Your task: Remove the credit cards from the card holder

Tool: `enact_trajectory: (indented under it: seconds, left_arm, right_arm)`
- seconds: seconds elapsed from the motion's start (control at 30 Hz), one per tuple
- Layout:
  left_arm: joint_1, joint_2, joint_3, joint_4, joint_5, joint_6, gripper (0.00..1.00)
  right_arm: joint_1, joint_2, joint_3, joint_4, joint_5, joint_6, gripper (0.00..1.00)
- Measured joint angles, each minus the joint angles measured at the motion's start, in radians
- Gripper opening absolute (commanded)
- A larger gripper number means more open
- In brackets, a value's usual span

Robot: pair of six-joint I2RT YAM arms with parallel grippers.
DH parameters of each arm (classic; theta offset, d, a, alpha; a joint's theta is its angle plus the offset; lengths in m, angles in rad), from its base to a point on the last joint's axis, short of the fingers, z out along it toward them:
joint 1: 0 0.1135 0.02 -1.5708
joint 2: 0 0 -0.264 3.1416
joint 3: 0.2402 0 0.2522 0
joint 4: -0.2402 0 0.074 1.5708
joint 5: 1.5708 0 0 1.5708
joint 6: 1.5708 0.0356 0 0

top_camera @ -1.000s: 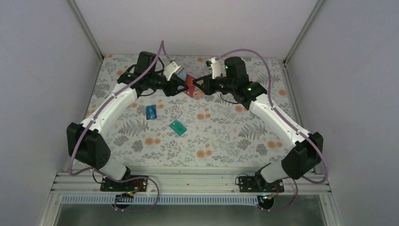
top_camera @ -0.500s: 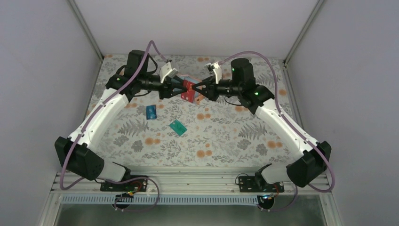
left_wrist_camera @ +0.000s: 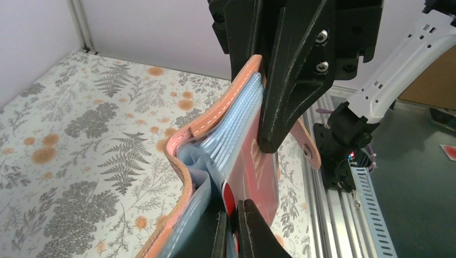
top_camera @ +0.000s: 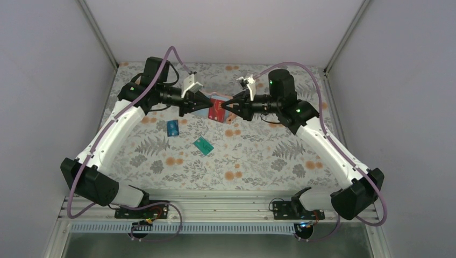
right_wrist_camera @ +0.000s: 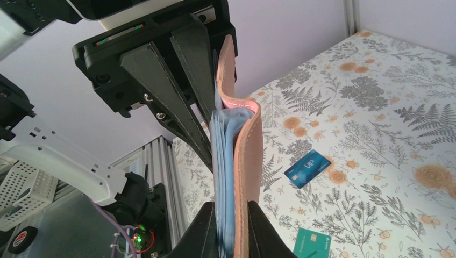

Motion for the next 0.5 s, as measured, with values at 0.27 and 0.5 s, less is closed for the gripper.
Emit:
enact_trajectory:
  seconds: [0.27, 0.5]
  left_arm:
    - [-0.016, -0.001, 0.011, -0.014, 0.050, -0.027, 0.02]
    - [-0.016, -0.001, -0.008, 0.039, 0.079, -0.108, 0.03]
  right_arm:
    - [0.005, 0.001, -0.020, 0.079, -0.038, -0.001, 0.28]
    - [0.010, -0.001, -0.093, 0.189, -0.061, 0.008, 0.40]
